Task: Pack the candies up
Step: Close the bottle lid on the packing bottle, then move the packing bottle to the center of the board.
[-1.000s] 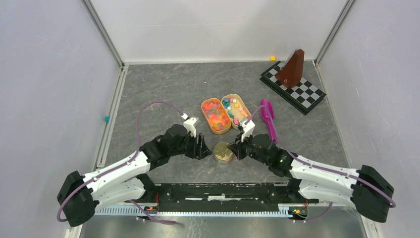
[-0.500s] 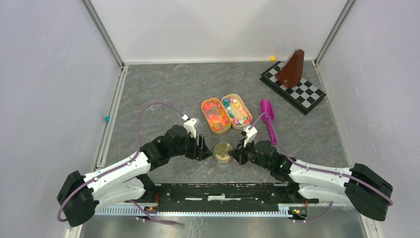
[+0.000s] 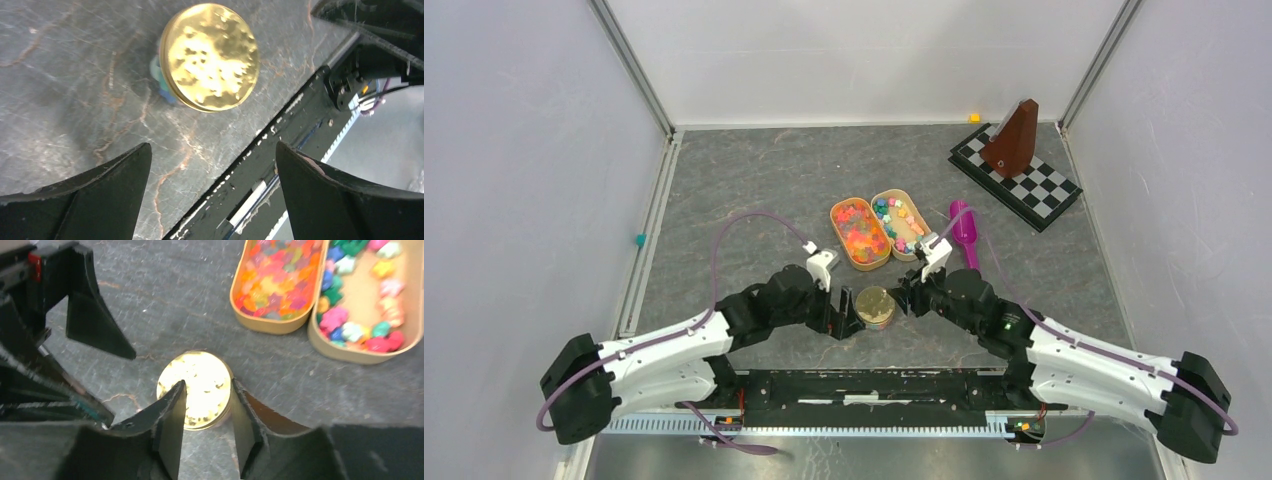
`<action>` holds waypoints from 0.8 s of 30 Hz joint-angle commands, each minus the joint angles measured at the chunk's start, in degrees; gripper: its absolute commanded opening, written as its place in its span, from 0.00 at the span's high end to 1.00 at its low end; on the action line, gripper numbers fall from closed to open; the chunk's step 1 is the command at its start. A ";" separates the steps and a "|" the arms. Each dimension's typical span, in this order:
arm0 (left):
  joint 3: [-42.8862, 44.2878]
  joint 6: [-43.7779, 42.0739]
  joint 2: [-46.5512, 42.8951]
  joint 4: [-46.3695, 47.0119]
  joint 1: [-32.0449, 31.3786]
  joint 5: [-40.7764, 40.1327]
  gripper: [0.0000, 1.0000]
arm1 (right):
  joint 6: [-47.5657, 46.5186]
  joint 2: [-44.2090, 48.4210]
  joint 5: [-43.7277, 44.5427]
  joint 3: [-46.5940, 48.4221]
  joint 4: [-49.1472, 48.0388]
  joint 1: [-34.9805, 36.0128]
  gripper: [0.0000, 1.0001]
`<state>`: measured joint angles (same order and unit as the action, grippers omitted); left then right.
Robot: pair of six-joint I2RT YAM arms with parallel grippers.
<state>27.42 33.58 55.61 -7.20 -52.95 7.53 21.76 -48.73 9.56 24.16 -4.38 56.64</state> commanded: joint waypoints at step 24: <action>-18.89 -7.56 11.46 47.24 -20.38 -33.53 0.00 | -6.12 8.58 11.11 -0.27 13.00 0.22 0.02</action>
<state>9.02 31.92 63.02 23.86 -72.40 -21.17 16.14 -41.67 19.57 25.10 8.84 56.64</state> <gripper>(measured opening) 0.996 0.979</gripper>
